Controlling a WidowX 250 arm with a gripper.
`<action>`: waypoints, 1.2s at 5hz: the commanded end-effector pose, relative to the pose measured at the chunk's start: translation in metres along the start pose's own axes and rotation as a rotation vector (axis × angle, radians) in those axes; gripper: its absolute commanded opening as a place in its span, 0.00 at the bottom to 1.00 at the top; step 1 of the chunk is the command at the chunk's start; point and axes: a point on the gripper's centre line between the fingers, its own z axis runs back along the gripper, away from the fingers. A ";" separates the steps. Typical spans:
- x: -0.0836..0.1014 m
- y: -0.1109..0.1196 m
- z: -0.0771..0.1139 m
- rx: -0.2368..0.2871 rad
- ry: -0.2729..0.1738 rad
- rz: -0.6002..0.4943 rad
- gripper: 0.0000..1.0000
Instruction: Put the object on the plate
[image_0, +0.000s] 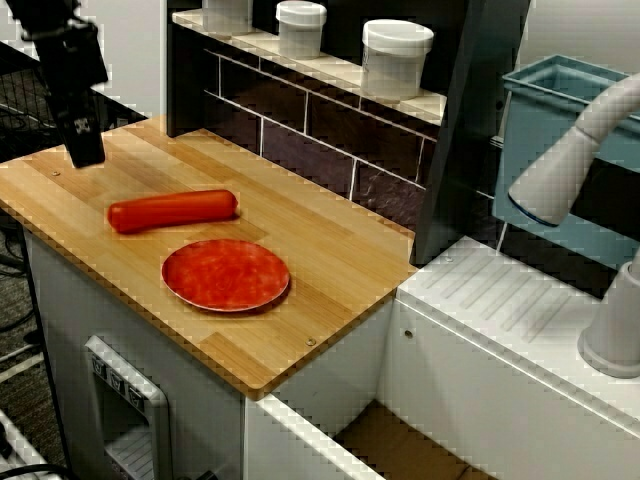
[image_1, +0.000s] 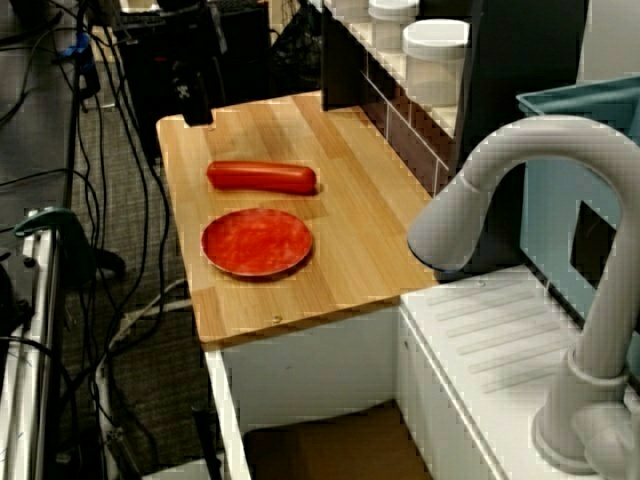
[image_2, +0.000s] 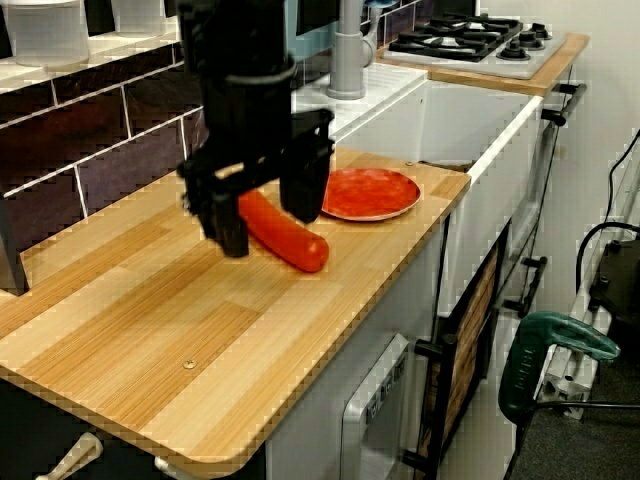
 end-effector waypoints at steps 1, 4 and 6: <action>0.008 -0.033 0.033 0.125 -0.080 -0.040 1.00; 0.027 -0.053 -0.010 0.216 -0.097 0.004 1.00; 0.041 -0.052 -0.030 0.225 -0.082 0.013 1.00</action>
